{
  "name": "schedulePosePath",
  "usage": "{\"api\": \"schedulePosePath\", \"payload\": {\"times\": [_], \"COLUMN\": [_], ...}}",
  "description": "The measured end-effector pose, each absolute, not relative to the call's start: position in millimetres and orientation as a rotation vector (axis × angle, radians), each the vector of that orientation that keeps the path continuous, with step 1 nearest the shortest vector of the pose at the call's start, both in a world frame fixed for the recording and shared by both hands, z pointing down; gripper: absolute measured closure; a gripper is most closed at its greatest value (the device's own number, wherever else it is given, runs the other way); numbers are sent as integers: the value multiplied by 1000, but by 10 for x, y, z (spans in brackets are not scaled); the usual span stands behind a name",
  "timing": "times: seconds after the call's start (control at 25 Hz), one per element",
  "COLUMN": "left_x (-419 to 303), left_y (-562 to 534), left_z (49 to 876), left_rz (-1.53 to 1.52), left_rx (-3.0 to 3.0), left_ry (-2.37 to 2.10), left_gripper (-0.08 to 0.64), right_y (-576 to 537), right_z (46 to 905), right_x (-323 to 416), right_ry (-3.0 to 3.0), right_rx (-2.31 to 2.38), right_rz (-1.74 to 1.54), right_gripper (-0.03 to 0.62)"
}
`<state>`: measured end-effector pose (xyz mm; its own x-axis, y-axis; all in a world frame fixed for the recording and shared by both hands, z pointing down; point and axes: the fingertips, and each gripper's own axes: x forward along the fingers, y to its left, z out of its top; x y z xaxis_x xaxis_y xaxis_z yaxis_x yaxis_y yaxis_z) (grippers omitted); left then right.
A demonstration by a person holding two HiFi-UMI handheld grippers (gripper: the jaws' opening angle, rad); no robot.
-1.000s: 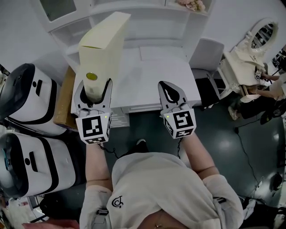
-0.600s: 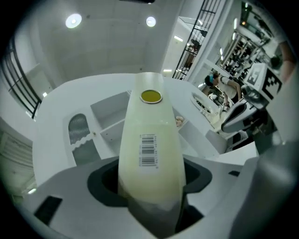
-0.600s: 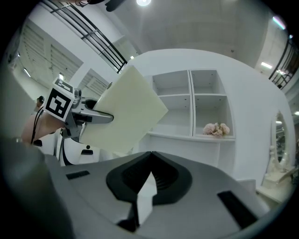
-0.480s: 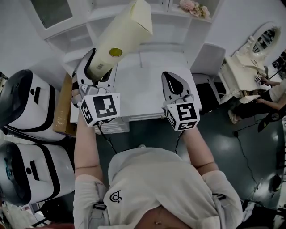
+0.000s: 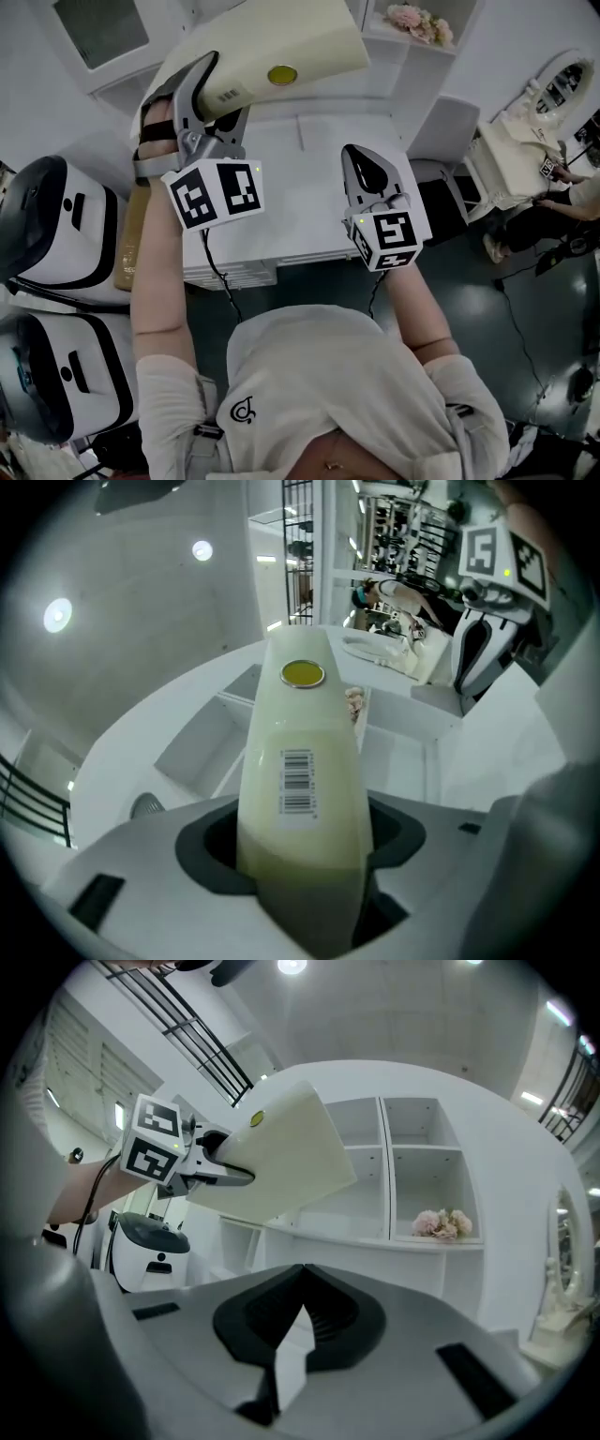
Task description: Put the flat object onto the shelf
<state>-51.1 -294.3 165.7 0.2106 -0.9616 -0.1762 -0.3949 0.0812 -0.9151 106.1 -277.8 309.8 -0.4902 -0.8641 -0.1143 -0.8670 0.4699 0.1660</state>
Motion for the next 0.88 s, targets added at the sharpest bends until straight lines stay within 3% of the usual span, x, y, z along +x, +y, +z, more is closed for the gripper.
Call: {"api": "schedulePosePath", "payload": {"times": [0.88], "left_x": [-294], "left_y": [-4264], "left_z": [1870], "left_rz": [-998], "left_rx": [-1331], "left_ry": [1187], "left_gripper": [247], "right_y": [-3621], "right_z": [3138], "right_x": [1149], "right_ry": [2714], "right_rx": [-1542], "right_rz": [298], "right_gripper": [584]}}
